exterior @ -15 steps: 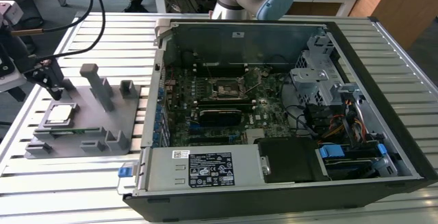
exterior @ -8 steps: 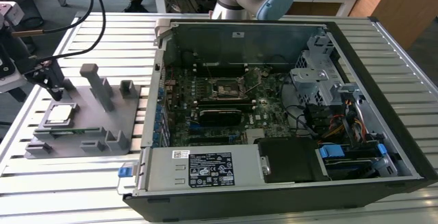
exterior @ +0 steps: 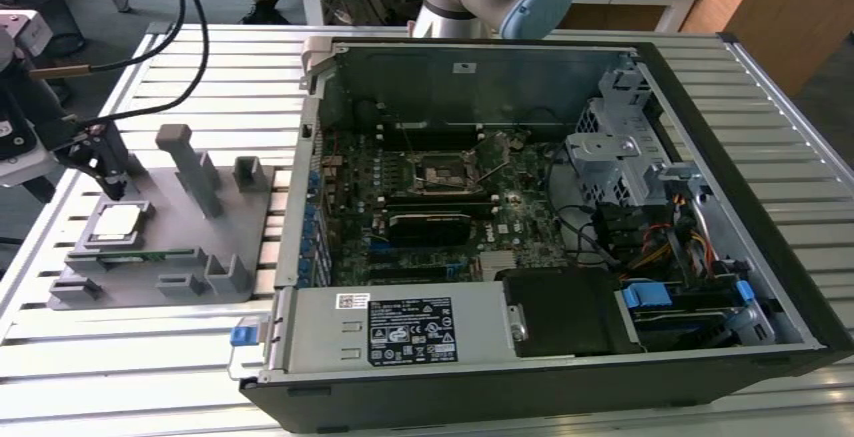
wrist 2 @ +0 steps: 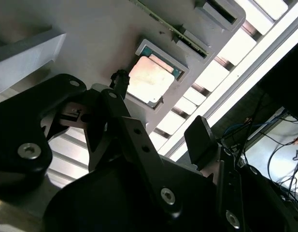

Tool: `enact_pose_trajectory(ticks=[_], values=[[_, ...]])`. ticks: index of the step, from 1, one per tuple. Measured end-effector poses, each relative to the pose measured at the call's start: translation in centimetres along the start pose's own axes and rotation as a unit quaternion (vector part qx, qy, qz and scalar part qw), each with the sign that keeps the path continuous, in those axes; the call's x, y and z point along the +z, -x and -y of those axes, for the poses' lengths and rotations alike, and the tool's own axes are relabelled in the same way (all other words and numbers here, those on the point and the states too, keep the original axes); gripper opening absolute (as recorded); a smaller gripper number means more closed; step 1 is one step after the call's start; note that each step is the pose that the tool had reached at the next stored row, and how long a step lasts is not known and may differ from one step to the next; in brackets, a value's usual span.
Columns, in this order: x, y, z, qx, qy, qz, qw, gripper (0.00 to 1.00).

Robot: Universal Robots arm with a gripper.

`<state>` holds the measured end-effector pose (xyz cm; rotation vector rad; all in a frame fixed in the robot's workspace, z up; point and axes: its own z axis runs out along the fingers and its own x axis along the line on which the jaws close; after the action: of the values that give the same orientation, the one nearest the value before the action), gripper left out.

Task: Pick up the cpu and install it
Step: 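Pick up the cpu and move it towards the insertion slot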

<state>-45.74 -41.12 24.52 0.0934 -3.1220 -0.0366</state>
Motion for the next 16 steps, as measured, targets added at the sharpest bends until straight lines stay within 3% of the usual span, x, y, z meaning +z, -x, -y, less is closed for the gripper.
enact_pose_trajectory(ticks=[16], values=[[2.22, 0.18, -0.07, 0.001, -0.0003, 0.0009, 1.0000, 0.73]])
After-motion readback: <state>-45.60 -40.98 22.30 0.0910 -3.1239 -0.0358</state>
